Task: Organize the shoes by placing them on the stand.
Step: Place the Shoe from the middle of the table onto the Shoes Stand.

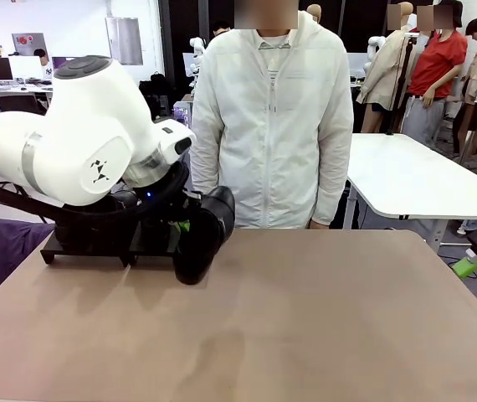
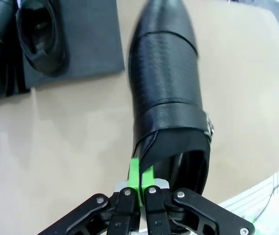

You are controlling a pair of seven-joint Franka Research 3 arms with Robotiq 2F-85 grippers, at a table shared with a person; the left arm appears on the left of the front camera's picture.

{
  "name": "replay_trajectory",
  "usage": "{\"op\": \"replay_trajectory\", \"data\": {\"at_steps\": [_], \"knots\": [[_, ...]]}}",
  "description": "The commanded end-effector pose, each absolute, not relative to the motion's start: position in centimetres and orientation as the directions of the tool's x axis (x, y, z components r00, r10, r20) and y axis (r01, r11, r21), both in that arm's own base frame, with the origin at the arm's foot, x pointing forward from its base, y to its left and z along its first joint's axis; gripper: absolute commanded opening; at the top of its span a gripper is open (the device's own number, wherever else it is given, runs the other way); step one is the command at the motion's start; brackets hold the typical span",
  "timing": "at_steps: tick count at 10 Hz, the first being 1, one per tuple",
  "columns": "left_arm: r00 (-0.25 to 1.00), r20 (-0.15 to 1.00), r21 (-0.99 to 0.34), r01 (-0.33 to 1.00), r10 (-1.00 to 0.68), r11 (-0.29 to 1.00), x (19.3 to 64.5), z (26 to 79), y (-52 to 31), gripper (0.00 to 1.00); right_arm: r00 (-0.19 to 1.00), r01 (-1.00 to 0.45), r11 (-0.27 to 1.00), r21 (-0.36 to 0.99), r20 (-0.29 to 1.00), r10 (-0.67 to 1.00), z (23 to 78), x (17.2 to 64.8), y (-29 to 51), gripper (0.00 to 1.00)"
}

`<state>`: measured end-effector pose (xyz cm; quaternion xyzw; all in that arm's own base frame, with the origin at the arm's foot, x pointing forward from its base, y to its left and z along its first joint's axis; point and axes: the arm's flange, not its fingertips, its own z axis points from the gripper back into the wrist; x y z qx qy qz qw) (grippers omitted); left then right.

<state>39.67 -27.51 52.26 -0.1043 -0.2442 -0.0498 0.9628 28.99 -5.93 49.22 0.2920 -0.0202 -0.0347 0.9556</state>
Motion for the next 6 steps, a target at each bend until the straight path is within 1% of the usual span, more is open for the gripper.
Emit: {"op": "replay_trajectory", "data": {"at_steps": [1,3,4,5,6], "knots": [[0.827,0.562,-0.217,0.127,0.017,0.968,45.1,53.0,-25.9,0.0,0.998,0.029,0.812,0.583,0.034,-0.06,49.3,29.0,-6.1,1.0],[0.8,0.594,-0.269,0.093,0.089,0.959,50.2,52.5,-24.1,0.0,0.998,0.029,0.812,0.583,0.034,-0.06,49.3,29.0,-6.1,1.0],[0.804,0.583,-0.289,0.072,0.116,0.954,52.9,51.7,-23.1,0.0,0.998,0.029,0.812,0.583,0.034,-0.06,49.3,29.0,-6.1,1.0],[0.814,0.57,-0.292,0.072,0.113,0.954,55.2,50.9,-22.4,0.0,0.998,0.029,0.812,0.583,0.034,-0.06,49.3,29.0,-6.1,1.0],[0.804,0.582,-0.283,0.064,0.119,0.957,57.4,50.2,-22.1,0.0,0.998,0.029,0.812,0.583,0.034,-0.06,49.3,29.0,-6.1,1.0]]}}
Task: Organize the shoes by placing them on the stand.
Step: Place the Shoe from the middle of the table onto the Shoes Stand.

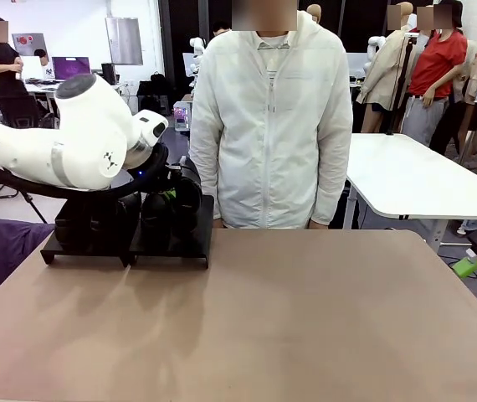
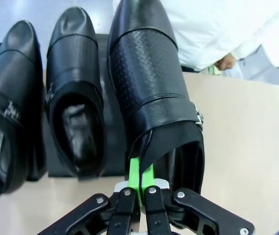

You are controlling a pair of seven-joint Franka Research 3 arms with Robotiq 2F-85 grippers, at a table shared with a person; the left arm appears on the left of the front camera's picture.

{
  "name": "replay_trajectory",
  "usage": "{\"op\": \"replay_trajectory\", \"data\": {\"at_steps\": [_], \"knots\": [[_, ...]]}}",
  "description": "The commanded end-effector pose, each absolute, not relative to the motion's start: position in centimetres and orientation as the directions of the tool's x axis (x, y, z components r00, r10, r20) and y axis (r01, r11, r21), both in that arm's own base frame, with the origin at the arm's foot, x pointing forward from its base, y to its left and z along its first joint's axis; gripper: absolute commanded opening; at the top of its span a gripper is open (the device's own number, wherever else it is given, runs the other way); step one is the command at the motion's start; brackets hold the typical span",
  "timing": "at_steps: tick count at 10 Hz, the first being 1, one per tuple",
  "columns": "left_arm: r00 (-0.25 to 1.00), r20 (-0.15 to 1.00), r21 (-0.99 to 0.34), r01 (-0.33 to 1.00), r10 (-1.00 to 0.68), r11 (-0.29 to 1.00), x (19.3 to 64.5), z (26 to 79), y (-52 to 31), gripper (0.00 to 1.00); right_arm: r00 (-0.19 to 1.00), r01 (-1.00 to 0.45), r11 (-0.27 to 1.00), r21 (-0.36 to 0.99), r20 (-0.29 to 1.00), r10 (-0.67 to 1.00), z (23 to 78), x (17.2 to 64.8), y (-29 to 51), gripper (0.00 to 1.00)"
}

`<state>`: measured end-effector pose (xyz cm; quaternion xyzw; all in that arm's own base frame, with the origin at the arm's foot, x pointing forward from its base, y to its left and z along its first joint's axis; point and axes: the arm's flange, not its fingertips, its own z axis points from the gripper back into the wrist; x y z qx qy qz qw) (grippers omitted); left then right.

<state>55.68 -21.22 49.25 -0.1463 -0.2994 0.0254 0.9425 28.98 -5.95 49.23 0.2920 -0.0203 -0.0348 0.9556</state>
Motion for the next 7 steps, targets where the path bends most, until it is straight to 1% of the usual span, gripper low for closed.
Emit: {"op": "replay_trajectory", "data": {"at_steps": [1,3,7], "knots": [[0.806,0.581,-0.294,0.078,0.113,0.953,59.1,49.4,-21.9,0.0,0.998,0.029,0.812,0.583,0.034,-0.06,49.3,29.0,-6.1,1.0],[0.816,0.566,-0.275,0.052,0.117,0.96,61.1,47.9,-21.9,0.0,0.998,0.029,0.812,0.583,0.034,-0.06,49.3,29.0,-6.1,1.0],[0.838,0.536,-0.253,0.043,0.103,0.967,61.6,46.8,-22.2,0.0,0.998,0.029,0.812,0.583,0.034,-0.06,49.3,29.0,-6.1,1.0]]}}
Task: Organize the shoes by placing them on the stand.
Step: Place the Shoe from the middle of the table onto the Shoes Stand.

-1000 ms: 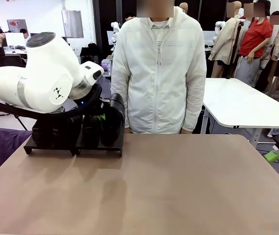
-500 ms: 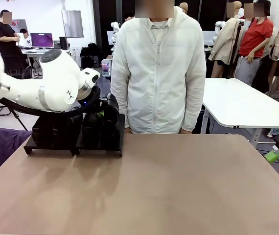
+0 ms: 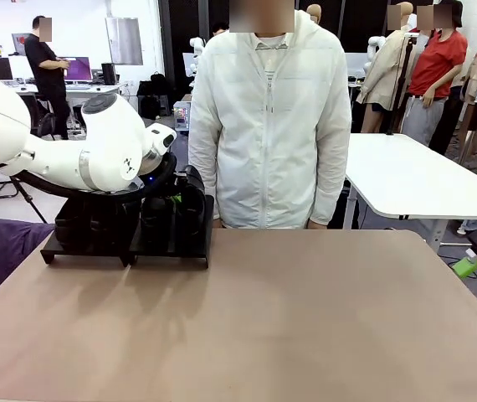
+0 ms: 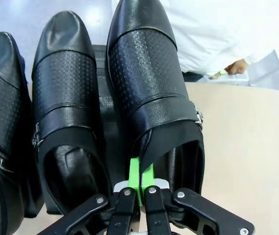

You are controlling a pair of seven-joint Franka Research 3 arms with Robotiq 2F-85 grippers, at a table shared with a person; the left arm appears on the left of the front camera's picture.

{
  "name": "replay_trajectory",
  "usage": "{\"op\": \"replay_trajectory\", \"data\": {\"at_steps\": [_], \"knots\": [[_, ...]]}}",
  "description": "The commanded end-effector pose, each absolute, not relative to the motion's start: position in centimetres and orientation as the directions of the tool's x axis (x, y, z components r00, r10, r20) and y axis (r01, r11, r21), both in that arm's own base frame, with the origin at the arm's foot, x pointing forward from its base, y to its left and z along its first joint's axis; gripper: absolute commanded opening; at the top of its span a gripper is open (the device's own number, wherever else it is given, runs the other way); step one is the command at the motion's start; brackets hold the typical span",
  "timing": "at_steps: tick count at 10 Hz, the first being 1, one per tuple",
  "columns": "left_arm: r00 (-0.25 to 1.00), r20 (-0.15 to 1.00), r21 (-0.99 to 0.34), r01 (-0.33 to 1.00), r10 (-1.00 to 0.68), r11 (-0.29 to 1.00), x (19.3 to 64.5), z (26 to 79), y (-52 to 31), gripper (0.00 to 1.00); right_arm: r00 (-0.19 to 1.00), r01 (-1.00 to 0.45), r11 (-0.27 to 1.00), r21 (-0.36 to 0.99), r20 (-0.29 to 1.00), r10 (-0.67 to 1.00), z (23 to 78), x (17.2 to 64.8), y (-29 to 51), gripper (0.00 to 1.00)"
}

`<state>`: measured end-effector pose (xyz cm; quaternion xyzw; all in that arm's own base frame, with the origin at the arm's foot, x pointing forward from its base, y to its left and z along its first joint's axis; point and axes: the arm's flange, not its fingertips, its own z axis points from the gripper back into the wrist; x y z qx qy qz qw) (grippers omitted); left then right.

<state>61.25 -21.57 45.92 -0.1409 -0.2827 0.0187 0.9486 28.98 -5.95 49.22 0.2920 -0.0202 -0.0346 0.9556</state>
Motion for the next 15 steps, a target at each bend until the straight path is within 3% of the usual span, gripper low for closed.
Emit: {"op": "replay_trajectory", "data": {"at_steps": [1,2,3,6,8,11,12,13,15], "knots": [[0.835,0.541,-0.246,0.042,0.101,0.968,61.7,46.7,-22.3,0.25,0.998,0.029,0.812,0.583,0.034,-0.06,49.3,29.0,-6.1,1.0],[0.834,0.544,-0.238,0.044,0.096,0.97,61.7,46.6,-22.4,0.83,0.998,0.029,0.812,0.583,0.034,-0.06,49.3,29.0,-6.1,1.0],[0.833,0.545,-0.232,0.045,0.091,0.972,61.7,46.6,-22.6,1.0,0.998,0.029,0.812,0.583,0.034,-0.06,49.3,29.0,-6.1,1.0],[0.828,0.555,-0.23,0.056,0.084,0.972,60.9,47.1,-22.5,1.0,0.998,0.029,0.812,0.583,0.034,-0.06,49.3,29.0,-6.1,1.0],[0.833,0.552,-0.229,0.103,0.042,0.968,58.0,49.7,-22.6,1.0,0.998,0.029,0.812,0.583,0.034,-0.06,49.3,29.0,-6.1,1.0],[0.912,0.41,-0.31,0.16,-0.02,0.937,49.5,54.2,-20.9,1.0,0.998,0.029,0.812,0.583,0.034,-0.06,49.3,29.0,-6.1,1.0],[0.93,0.343,-0.369,0.266,-0.136,0.89,47.1,55.1,-19.4,1.0,0.998,0.029,0.812,0.583,0.034,-0.06,49.3,29.0,-6.1,1.0],[0.948,0.272,-0.381,0.266,-0.168,0.885,45.3,55.8,-16.8,1.0,0.998,0.029,0.812,0.583,0.034,-0.06,49.3,29.0,-6.1,1.0],[0.91,0.218,-0.455,0.414,-0.352,0.788,41.0,57.1,-10.3,1.0,0.998,0.029,0.812,0.583,0.034,-0.06,49.3,29.0,-6.1,1.0]]}}
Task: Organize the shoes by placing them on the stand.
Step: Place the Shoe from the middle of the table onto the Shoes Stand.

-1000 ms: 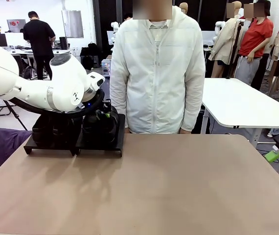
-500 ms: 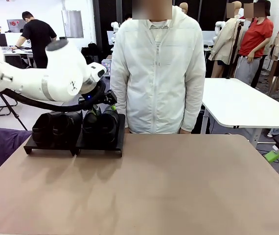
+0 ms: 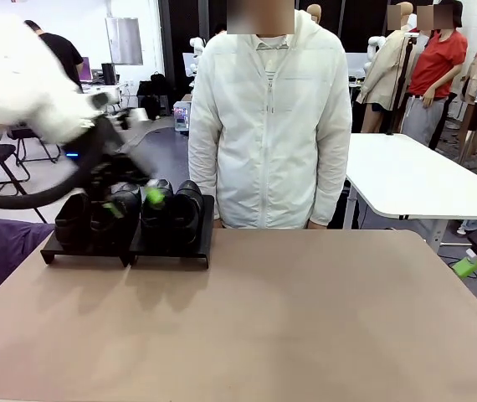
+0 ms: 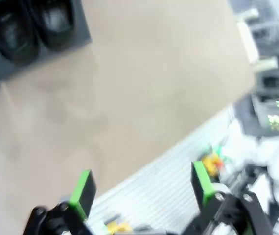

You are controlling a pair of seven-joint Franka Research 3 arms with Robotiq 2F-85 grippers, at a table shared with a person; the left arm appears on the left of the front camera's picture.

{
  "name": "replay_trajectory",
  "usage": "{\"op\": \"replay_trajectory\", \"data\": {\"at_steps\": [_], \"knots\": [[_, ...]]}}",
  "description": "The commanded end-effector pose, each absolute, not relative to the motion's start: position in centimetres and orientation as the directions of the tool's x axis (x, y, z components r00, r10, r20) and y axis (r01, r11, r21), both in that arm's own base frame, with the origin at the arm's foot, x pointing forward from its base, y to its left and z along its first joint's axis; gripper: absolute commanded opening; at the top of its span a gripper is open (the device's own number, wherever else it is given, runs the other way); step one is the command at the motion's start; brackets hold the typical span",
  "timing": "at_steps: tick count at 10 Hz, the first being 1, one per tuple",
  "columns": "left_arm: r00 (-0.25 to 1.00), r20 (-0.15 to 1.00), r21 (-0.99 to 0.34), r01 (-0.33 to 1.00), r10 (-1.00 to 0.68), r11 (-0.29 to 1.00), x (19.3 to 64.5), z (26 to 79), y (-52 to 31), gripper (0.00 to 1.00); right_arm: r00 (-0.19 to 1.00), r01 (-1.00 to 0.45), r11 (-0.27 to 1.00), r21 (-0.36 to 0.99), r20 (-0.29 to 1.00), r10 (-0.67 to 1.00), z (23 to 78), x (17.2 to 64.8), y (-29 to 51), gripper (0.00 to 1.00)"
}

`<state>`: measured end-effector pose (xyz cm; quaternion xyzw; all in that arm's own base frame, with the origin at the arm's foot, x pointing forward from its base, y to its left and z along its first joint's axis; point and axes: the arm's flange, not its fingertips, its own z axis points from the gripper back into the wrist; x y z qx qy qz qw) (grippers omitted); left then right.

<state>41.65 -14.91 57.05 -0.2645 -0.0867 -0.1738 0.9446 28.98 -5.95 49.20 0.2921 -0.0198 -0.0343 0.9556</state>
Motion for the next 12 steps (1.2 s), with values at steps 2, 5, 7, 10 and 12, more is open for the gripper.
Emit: {"op": "replay_trajectory", "data": {"at_steps": [2,5,7,10,12], "knots": [[0.908,0.183,-0.572,0.41,-0.377,0.711,36.4,54.2,-4.1,1.0,0.998,0.029,0.812,0.583,0.034,-0.06,49.3,29.0,-6.1,1.0],[0.95,0.226,-0.702,0.312,-0.216,0.64,32.0,46.7,0.8,1.0,0.998,0.029,0.812,0.583,0.034,-0.06,49.3,29.0,-6.1,1.0],[0.948,0.169,-0.675,0.312,-0.271,0.668,32.5,48.5,1.5,1.0,0.998,0.029,0.812,0.583,0.034,-0.06,49.3,29.0,-6.1,1.0],[0.948,0.169,-0.675,0.312,-0.271,0.668,32.5,48.5,1.5,1.0,0.998,0.029,0.812,0.583,0.034,-0.06,49.3,29.0,-6.1,1.0],[0.948,0.169,-0.675,0.312,-0.271,0.668,32.5,48.5,1.5,1.0,0.998,0.029,0.812,0.583,0.034,-0.06,49.3,29.0,-6.1,1.0]]}}
